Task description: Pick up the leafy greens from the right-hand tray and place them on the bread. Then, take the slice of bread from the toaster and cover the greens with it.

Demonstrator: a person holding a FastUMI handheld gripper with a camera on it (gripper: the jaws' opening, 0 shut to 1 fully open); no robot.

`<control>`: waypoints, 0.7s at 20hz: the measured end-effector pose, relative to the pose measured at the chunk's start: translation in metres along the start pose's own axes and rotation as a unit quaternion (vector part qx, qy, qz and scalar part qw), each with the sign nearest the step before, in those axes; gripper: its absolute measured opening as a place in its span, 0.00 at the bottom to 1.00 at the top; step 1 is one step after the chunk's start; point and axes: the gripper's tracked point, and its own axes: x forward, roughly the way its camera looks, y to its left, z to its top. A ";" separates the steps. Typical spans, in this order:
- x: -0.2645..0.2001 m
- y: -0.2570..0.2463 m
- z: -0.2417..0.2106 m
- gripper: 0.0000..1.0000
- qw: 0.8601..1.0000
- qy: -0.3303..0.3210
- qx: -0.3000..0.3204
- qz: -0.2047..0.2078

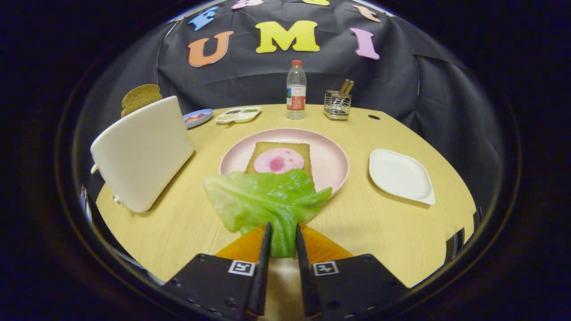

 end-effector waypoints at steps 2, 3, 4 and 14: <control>-0.003 -0.002 0.000 0.06 1.000 -0.003 -0.014 -0.011; -0.007 -0.001 0.000 0.06 1.000 -0.007 -0.020 -0.014; -0.011 0.001 0.002 0.06 1.000 -0.011 -0.022 -0.013; -0.020 0.004 0.073 0.06 0.997 -0.072 -0.010 0.004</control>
